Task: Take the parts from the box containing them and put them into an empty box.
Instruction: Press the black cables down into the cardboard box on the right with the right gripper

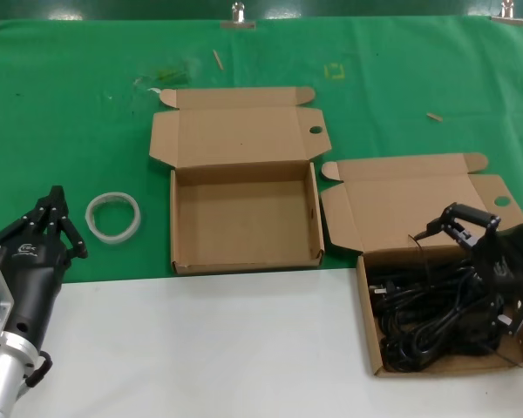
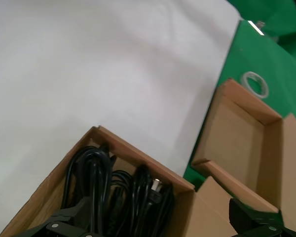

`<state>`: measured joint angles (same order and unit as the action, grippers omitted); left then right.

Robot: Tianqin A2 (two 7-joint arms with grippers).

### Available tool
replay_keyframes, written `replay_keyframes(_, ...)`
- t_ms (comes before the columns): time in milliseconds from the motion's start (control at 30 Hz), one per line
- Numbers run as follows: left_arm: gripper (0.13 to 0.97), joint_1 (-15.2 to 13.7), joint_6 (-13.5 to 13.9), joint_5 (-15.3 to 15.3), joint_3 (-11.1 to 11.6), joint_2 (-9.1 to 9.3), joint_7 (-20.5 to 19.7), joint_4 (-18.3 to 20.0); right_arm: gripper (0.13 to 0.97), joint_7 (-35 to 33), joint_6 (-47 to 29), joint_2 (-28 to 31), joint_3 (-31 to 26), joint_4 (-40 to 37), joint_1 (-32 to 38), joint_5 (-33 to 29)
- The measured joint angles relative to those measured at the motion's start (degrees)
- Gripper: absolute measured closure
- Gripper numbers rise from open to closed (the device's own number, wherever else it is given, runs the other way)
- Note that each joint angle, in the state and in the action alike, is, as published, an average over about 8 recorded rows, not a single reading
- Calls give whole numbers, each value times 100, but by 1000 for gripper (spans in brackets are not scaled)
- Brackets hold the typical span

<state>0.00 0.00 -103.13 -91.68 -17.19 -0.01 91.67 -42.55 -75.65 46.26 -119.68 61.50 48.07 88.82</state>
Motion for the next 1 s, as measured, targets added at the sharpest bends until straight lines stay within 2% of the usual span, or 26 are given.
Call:
replay_keyframes(500,957,0,0,1,0,0,0,0,129,-219,-269,-164,-369,-23,16,-488)
replay_keyframes(1000,957,0,0,1,0,0,-3,0,129,-554,-93,-753,-619,-909,343,-850)
